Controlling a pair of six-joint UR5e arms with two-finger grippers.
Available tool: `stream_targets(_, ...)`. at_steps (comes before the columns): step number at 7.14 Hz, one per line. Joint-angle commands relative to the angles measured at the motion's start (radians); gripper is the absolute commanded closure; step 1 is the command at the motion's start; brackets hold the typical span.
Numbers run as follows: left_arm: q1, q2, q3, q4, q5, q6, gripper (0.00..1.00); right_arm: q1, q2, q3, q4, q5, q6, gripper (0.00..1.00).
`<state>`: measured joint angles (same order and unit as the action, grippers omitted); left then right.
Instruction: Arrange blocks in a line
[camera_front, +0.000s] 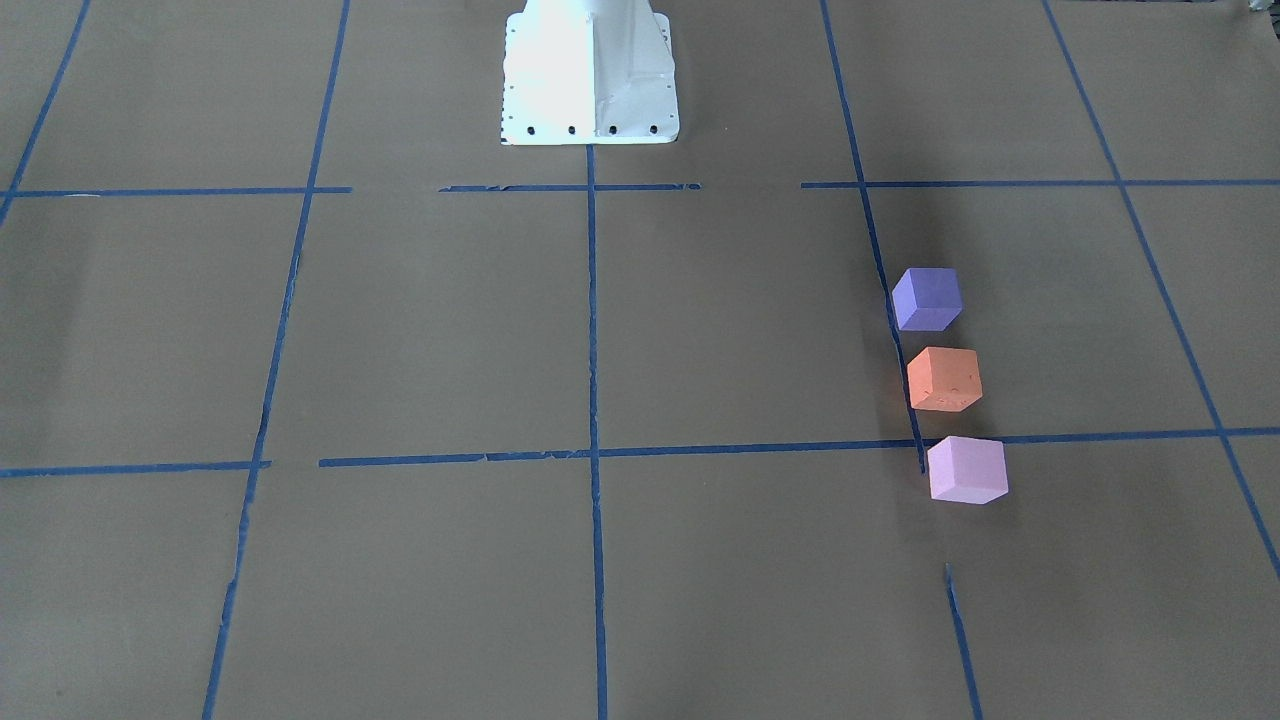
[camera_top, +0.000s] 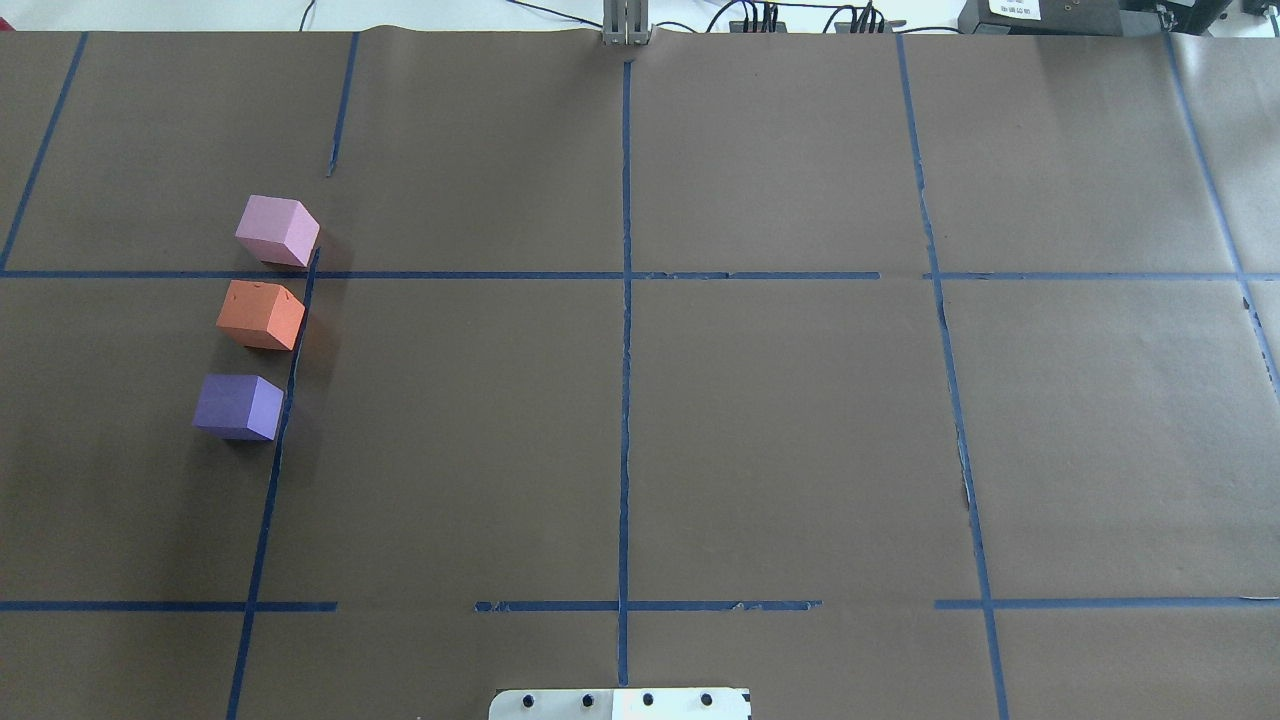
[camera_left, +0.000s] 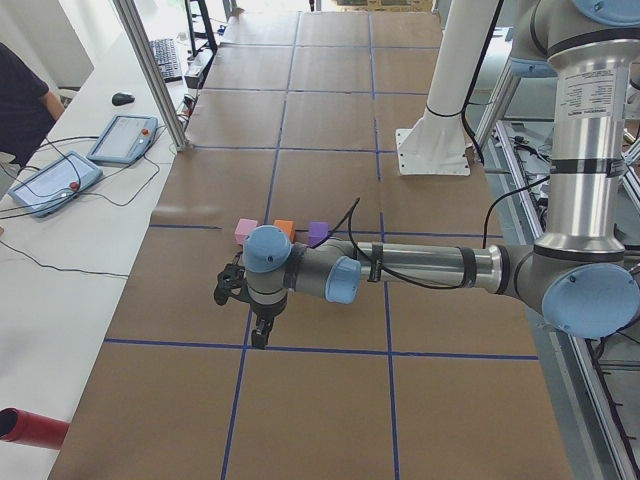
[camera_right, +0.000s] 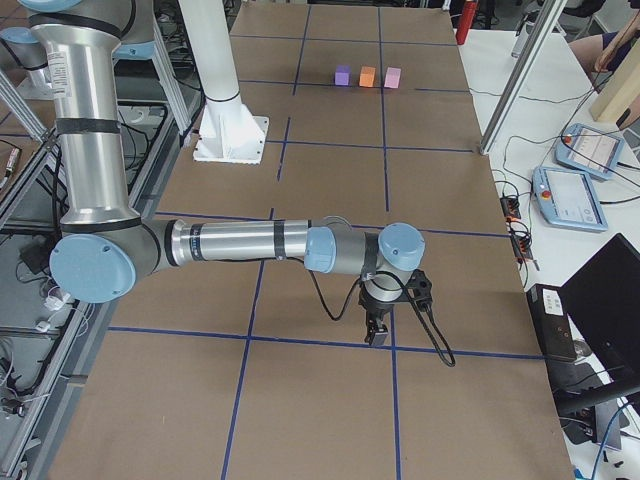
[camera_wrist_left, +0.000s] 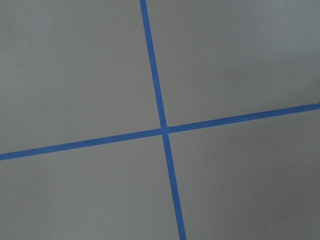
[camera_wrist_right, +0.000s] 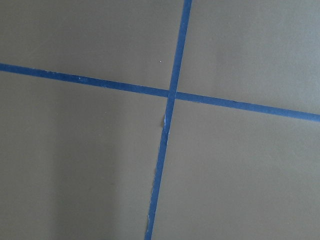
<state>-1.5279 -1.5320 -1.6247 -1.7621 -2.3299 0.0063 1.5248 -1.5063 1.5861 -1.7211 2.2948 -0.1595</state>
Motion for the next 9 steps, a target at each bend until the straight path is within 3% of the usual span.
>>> stream_targets(1,-0.005,0.013,0.003,-0.002,-0.037,0.009,0.00,0.000,0.000,0.000,0.000,0.000,0.000,0.00)
stream_targets(6,-0.001,0.029,0.003,-0.014,-0.029,0.012,0.00,0.000,0.000,0.000,0.000,0.000,0.000,0.00)
stream_targets(9,-0.011,0.032,-0.047,0.010,-0.037,0.012,0.00,0.000,0.000,0.000,0.000,0.000,0.000,0.00)
